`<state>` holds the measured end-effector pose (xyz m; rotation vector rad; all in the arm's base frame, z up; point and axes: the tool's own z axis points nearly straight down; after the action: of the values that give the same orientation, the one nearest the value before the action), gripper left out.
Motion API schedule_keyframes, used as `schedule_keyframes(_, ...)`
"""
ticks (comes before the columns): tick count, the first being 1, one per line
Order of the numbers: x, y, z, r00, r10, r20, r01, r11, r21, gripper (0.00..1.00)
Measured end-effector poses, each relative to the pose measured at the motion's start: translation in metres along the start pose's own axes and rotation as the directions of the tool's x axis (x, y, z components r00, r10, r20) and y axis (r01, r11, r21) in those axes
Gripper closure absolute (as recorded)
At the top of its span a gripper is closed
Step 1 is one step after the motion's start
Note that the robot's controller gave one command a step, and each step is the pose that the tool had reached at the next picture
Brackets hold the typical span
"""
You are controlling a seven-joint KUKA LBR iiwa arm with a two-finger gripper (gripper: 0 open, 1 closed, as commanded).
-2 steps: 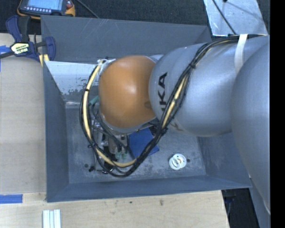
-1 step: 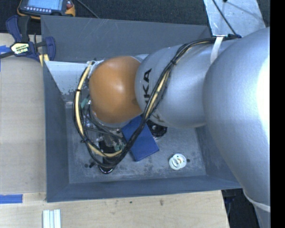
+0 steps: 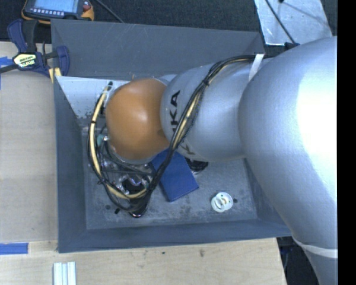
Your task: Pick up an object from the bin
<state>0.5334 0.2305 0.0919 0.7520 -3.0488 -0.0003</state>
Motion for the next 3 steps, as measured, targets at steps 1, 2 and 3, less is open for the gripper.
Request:
schedule_keyframes(1, 0.029, -0.077, -0.025, 0.964, -0.265, 0.001, 0.265, 0.964, 0.0, 0.0)
schedule_keyframes(2, 0.044, -0.088, 0.013, 0.884, -0.468, 0.006, 0.468, 0.884, 0.012, 0.0)
schedule_keyframes(3, 0.013, -0.1, 0.022, 0.902, -0.432, 0.005, 0.432, 0.902, 0.0, 1.0)
